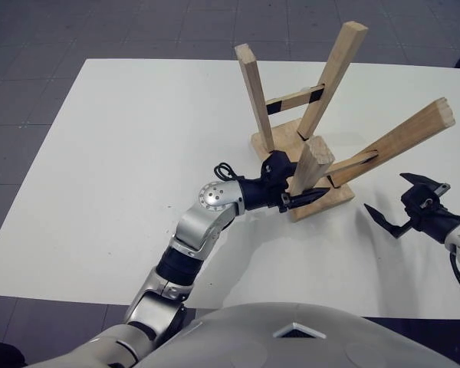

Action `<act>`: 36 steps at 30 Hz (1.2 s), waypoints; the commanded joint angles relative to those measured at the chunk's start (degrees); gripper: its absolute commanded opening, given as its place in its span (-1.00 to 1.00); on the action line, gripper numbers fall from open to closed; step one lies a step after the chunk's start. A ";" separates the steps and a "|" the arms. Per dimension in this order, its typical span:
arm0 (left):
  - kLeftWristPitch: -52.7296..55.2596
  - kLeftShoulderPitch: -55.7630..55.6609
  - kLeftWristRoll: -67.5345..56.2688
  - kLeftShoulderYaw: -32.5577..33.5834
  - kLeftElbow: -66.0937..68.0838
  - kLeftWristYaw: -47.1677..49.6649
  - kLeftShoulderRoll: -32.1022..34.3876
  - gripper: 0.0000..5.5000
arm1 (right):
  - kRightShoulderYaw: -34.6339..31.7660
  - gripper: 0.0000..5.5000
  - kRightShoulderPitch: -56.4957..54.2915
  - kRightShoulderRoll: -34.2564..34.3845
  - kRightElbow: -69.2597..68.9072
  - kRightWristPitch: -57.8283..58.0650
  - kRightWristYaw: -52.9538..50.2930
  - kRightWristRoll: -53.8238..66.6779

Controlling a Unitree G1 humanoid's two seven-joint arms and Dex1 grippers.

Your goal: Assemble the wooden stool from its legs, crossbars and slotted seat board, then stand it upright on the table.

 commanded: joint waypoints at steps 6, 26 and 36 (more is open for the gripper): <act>2.27 6.19 -3.63 0.25 -9.81 -3.82 7.87 0.13 | 0.33 0.98 -0.97 0.38 -0.86 0.65 -1.22 0.05; 5.87 13.38 -6.14 -3.46 -21.93 4.11 8.47 0.13 | -2.06 0.98 -1.42 -0.80 -0.16 0.22 -2.22 -0.86; 3.67 14.33 -12.01 9.99 -22.36 -6.00 22.35 0.13 | -2.01 0.98 -2.43 -1.89 1.46 -0.18 -1.79 -0.91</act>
